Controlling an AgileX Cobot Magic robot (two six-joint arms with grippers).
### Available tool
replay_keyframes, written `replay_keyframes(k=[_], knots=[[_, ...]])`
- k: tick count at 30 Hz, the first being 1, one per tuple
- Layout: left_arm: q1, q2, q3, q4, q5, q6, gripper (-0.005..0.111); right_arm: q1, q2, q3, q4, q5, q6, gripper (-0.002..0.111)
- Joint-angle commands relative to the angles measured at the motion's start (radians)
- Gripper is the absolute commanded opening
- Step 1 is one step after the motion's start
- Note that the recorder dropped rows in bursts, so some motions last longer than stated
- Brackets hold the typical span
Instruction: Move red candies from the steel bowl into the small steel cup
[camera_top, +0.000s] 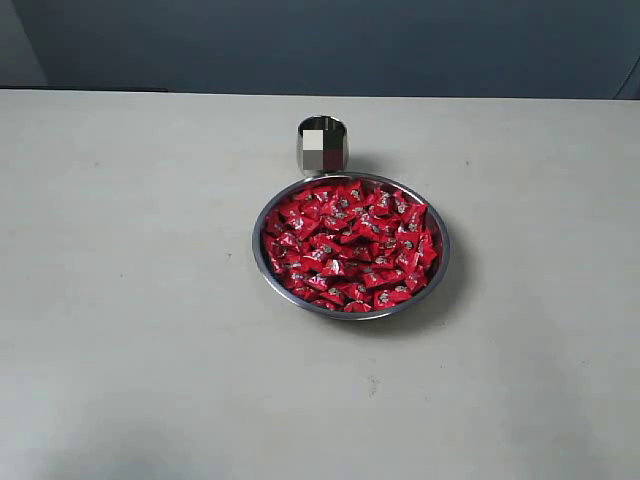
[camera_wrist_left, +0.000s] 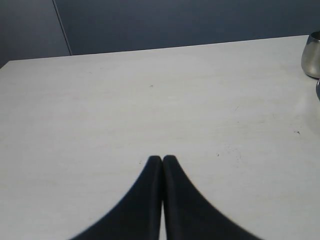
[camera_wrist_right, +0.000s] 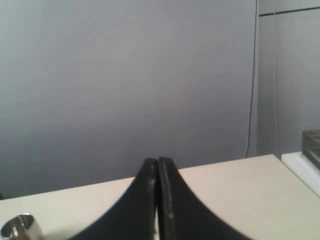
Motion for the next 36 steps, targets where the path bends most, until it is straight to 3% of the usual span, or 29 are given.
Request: replay_keyframes(k=[1,18,26,32,36], knots=[[-0.008,-0.005,-0.008,0.002,-0.005,-0.002,0.000,0.026,0.053,-0.008,0.004,0.045,-0.007,-0.001],[-0.008,-0.005,-0.008,0.002,-0.005,-0.002,0.000,0.381,0.494,-0.094,0.127,0.095,-0.151,0.000],[-0.008,-0.005,-0.008,0.002,-0.005,-0.002,0.000,0.500,0.793,-0.102,0.131,-0.066,-0.166,0.026],[-0.008,-0.005,-0.008,0.002,-0.005,-0.002,0.000,0.546,1.000,-0.112,0.120,-0.216,-0.186,0.027],[-0.008,-0.005,-0.008,0.002,-0.005,-0.002,0.000,0.546,1.124,-0.169,0.115,-0.216,-0.216,0.027]])
